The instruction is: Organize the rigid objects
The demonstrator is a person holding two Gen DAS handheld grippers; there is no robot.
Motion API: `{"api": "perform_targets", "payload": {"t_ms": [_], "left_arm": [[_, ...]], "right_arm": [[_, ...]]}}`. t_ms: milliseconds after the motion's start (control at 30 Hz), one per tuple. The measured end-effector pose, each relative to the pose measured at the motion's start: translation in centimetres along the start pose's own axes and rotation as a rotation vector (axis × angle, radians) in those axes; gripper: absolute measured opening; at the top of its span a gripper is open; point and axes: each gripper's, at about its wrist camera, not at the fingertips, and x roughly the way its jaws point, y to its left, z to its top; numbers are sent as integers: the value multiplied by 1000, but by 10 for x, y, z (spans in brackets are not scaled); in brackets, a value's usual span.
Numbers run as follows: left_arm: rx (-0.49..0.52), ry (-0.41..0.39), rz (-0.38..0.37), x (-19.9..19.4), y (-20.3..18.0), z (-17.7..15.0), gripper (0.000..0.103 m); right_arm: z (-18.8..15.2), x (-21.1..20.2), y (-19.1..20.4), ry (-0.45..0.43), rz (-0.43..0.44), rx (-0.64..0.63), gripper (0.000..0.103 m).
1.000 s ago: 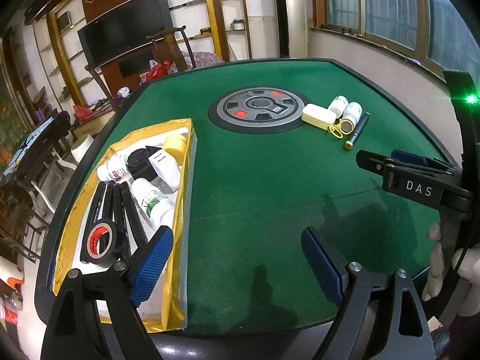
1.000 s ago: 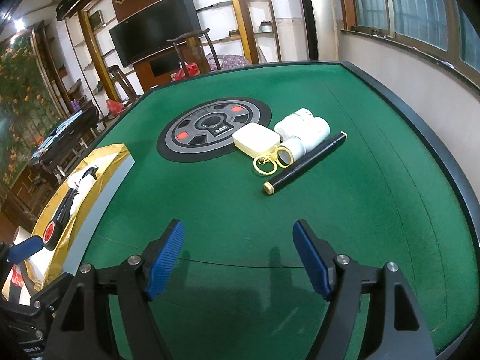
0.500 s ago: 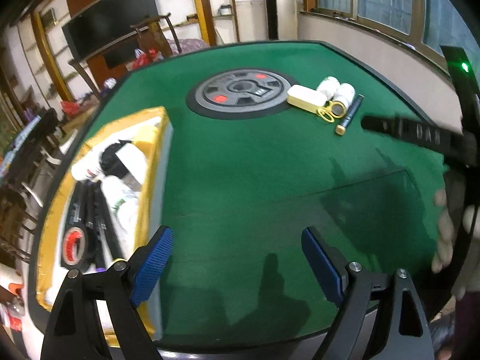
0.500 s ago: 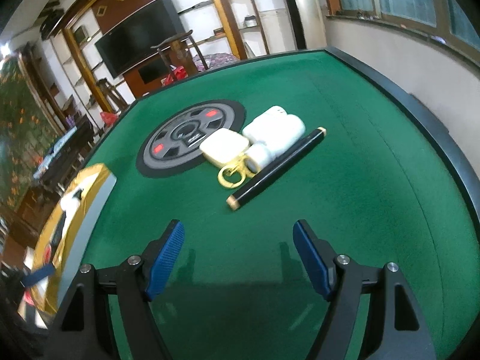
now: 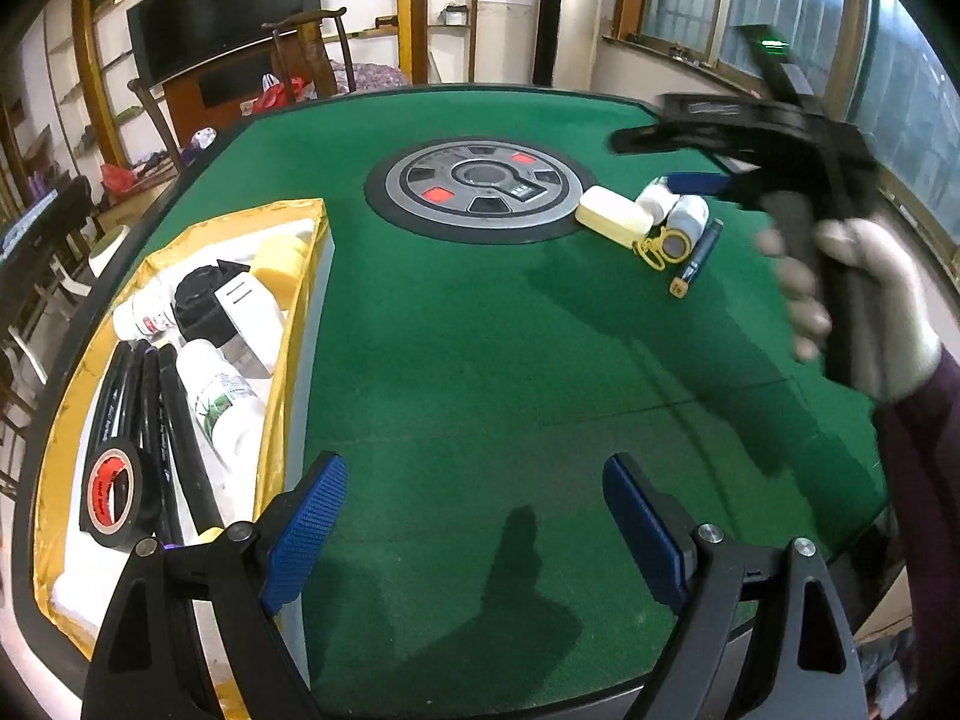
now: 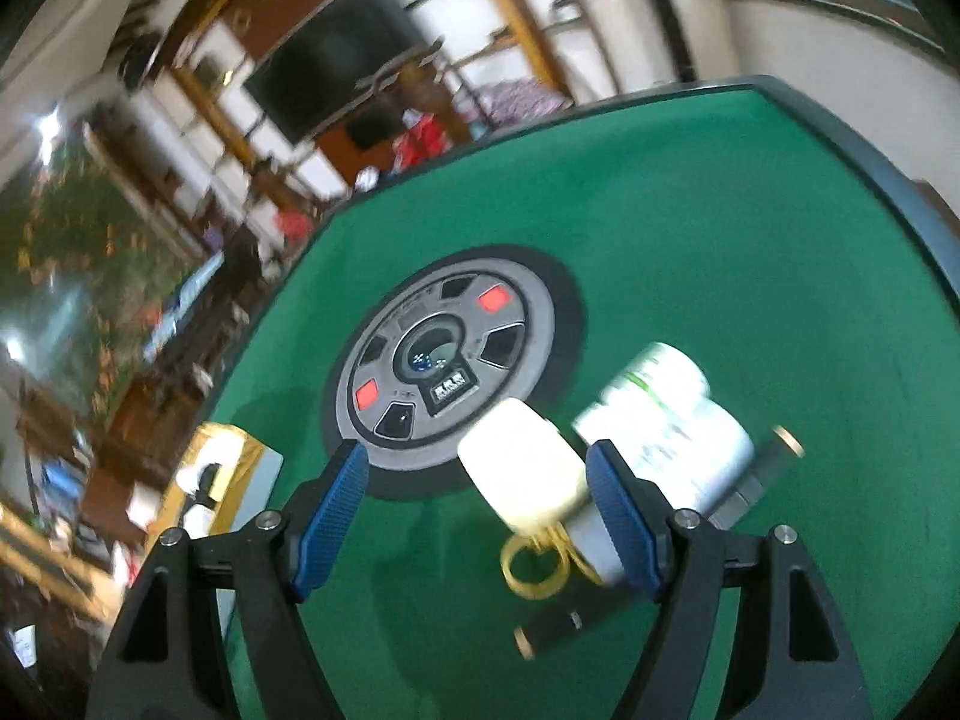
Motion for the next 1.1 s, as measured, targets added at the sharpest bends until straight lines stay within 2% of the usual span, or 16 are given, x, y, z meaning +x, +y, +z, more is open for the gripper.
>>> {"api": "perform_targets", "payload": {"t_ms": [133, 300, 433, 600, 667, 800, 867, 900, 967, 1033, 1100], "left_arm": [[-25, -19, -8, -3, 9, 1, 90], [-46, -13, -18, -1, 19, -1, 90], [-57, -21, -29, -2, 21, -1, 90], [-59, -15, -44, -4, 19, -3, 90], [-64, -10, -54, -4, 16, -4, 90], [-44, -5, -92, -4, 3, -3, 90], [23, -27, -102, -4, -12, 0, 90], [74, -49, -103, -5, -21, 3, 90], [219, -108, -94, -7, -44, 9, 90], [361, -153, -110, -5, -65, 15, 90], [500, -143, -133, 9, -85, 23, 92]], "right_arm": [[18, 41, 13, 79, -61, -51, 74], [14, 72, 20, 175, -155, -103, 74], [-5, 64, 28, 230, -63, -65, 74], [-48, 34, 51, 303, 215, -65, 74], [-55, 8, 49, 222, 246, -71, 74], [-55, -50, 12, -75, 132, -9, 77], [-55, -67, -17, -175, 90, 67, 82], [-57, -73, -36, -210, 105, 129, 82], [-62, -74, -66, -220, 132, 218, 82], [-67, -67, -92, -190, 107, 328, 82], [-67, -60, -111, -179, 154, 424, 82]]}}
